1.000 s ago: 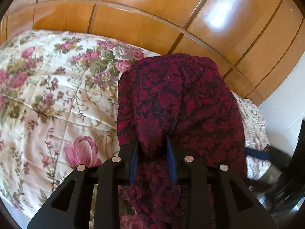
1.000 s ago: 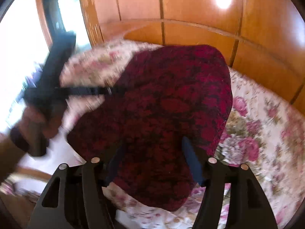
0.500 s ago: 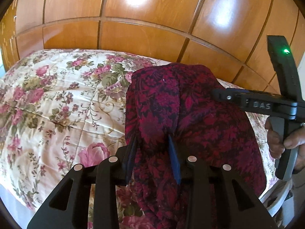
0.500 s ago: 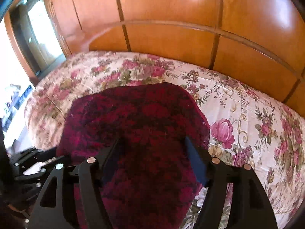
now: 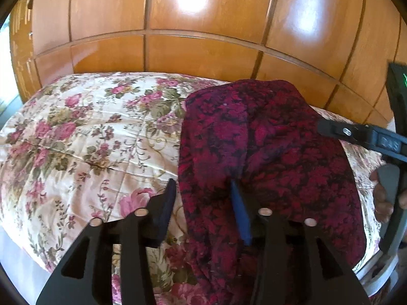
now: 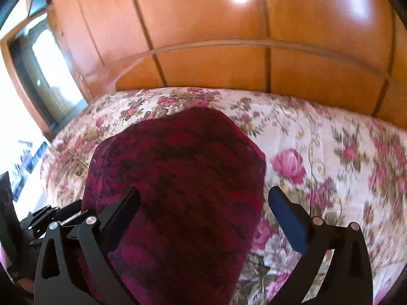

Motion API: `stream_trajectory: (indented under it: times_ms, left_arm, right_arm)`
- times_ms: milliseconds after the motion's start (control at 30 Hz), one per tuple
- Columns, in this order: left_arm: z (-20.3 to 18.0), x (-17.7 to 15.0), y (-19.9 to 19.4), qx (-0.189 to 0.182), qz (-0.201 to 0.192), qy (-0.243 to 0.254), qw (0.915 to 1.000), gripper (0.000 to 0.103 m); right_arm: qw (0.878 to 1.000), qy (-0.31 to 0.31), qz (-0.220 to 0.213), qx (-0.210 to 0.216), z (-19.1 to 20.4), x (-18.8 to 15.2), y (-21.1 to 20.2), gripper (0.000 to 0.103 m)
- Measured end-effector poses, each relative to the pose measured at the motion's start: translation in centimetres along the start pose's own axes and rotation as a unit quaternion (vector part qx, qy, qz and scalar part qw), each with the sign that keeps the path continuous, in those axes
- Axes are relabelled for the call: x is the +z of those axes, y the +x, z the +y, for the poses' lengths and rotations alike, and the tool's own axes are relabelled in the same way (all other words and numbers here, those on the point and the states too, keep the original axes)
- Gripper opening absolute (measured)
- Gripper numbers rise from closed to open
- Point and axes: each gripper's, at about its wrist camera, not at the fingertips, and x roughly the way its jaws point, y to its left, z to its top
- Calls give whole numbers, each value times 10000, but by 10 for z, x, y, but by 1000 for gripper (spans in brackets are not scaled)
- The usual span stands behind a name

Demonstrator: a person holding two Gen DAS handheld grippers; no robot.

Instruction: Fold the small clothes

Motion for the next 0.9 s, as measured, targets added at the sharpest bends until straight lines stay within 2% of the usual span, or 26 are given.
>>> stream_trajectory:
  times_ms: [33,100,167,267,400,633,733,800,900]
  left_arm:
    - [0,0,0,2,11,-7,10000,45]
    - [-1,-1,0,104,6,23,9999,51]
    - [-1,-2,1,167,1,47,9998,61]
    - [3,-4,5,158,89,-14,9998,70]
    - [14,-8,16,-37,247,-202,9995,80]
    - [42,-12,34,-846,434,-583,9938,82]
    - [53,-13,40,-1275,500,-772,9876,82]
    - [62,-15,46,-1626,546,-1009,9800,82]
    - [77,-23,58,-2222,603,-1483,9618,82]
  right_arm:
    - [9996,188,76,187,-9,-6,0,100]
    - [9970,532,176,537,-27,-17,-1,101]
    - [9924,842,236,864,-41,-28,0,101]
    - [9779,1356,411,1536,-64,-48,3,101]
    - [9571,1732,631,2236,-81,-67,19,101]
    - [9186,2045,737,3300,-83,-74,53,101]
    - [9173,1895,750,3420,-72,-69,60,101]
    - [9192,1785,730,3433,-62,-65,63,101]
    - [9249,1672,714,3340,-48,-60,65,101]
